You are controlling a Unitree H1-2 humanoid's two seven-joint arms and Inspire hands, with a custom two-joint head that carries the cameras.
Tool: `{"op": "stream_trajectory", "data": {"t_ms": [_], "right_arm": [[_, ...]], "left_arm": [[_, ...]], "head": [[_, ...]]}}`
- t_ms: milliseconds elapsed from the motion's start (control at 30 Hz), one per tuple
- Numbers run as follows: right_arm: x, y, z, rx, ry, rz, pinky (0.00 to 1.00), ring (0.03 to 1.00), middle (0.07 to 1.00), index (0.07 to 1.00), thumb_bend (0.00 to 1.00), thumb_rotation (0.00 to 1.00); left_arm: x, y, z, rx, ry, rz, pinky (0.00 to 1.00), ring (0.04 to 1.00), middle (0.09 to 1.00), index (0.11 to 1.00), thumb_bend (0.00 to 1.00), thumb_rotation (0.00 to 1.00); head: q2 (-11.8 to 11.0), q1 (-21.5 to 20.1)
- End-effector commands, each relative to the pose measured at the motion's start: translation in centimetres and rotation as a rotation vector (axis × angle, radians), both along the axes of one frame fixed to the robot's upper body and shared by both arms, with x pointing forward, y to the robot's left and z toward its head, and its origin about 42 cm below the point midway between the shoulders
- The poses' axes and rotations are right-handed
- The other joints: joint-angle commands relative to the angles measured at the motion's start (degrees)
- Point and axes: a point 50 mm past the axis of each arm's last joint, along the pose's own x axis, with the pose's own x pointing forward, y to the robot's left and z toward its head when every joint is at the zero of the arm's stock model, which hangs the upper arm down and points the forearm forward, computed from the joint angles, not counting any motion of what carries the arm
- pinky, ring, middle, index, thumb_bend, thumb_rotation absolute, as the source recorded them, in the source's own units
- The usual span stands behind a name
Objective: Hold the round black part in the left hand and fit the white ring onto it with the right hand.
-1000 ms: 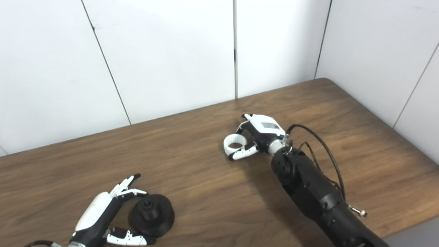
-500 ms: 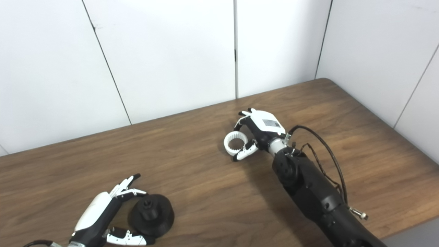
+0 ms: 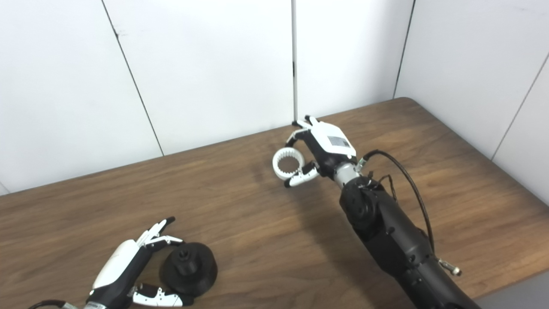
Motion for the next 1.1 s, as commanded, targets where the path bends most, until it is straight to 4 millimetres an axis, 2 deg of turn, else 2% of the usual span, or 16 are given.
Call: {"op": "stream_trajectory", "data": {"t_ms": [0,233,400,767,933,1067], "right_arm": [[0.6,0.4,4.8,0.015,-0.161,0.028,1.0,1.0,0.917,0.488,0.52,0.16],[-0.6,0.8,8.0,0.027,-0.254,0.045,1.0,0.999,0.916,0.489,0.52,0.16],[-1.9,1.5,8.9,0.057,-0.295,0.076,1.0,0.989,0.904,0.489,0.52,0.16],[-5.2,2.7,7.2,0.093,-0.29,0.164,1.0,0.999,0.917,0.489,0.52,0.16],[-6.4,2.8,6.6,0.125,-0.278,0.213,1.0,0.995,0.908,0.489,0.52,0.16],[-7.3,3.0,6.1,0.143,-0.262,0.251,1.0,0.984,0.9,0.489,0.52,0.16]], "left_arm": [[1.1,0.0,1.9,-0.006,-0.064,0.003,1.0,1.0,1.0,0.603,0.92,0.31],[1.0,-0.1,1.9,-0.009,-0.064,0.006,1.0,1.0,1.0,0.609,0.92,0.3],[1.0,-0.3,1.9,-0.002,-0.065,0.009,1.0,1.0,1.0,0.614,0.91,0.3],[1.0,-1.4,2.0,-0.031,-0.067,0.019,1.0,1.0,1.0,0.608,0.93,0.31],[1.0,-2.2,2.3,-0.028,-0.071,0.021,1.0,1.0,1.0,0.607,0.93,0.32],[1.2,-2.7,2.2,-0.033,-0.073,0.025,1.0,1.0,1.0,0.604,0.94,0.34]], "head": [[0.11,-0.03],[0.32,0.48],[0.78,1.78],[2.46,7.94],[3.48,12.87],[4.06,14.86]]}}
